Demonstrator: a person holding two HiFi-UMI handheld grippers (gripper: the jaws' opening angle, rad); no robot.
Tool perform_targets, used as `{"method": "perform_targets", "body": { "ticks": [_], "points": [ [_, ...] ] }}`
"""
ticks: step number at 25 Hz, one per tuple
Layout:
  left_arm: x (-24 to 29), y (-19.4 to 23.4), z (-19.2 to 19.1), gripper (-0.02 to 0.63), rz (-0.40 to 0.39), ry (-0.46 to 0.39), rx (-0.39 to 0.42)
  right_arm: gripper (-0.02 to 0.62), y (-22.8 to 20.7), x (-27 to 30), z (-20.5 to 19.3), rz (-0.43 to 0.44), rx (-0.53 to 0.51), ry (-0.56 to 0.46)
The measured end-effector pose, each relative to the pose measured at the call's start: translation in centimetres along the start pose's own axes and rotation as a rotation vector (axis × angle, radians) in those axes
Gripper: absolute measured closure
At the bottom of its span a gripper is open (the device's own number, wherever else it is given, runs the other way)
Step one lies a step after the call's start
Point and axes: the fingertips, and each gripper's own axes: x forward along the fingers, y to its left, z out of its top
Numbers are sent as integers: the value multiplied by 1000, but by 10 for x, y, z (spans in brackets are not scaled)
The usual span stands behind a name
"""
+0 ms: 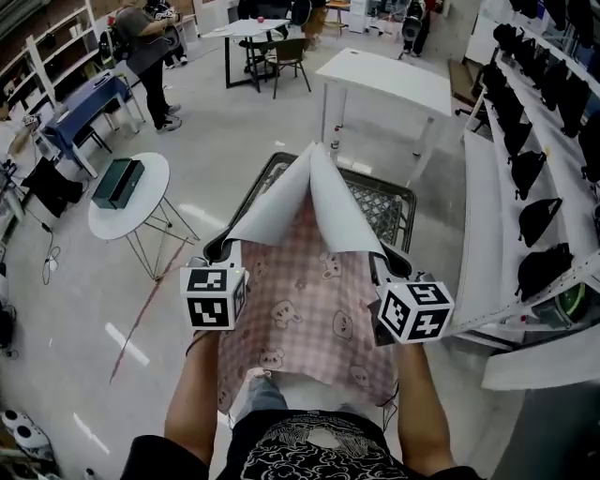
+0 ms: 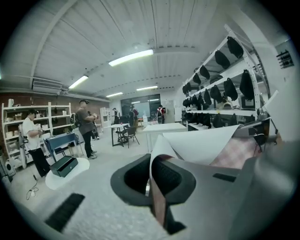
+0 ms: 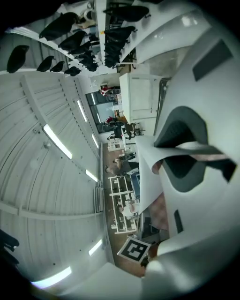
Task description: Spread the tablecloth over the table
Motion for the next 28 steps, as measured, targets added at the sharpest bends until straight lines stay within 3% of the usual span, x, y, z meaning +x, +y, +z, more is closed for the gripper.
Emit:
{"method": "perform_targets", "body": {
  "ticks": [7, 16, 28],
  "points": [
    [81, 29, 15, 597, -214, 20, 44, 589, -8, 35, 9, -242, 42, 22],
    [135, 48, 15, 597, -374, 37, 69, 589, -8, 57, 10, -445, 32, 52],
    [207, 70, 21, 597, -434, 55, 72, 588, -62, 95, 27, -568, -53, 119]
  ]
}}
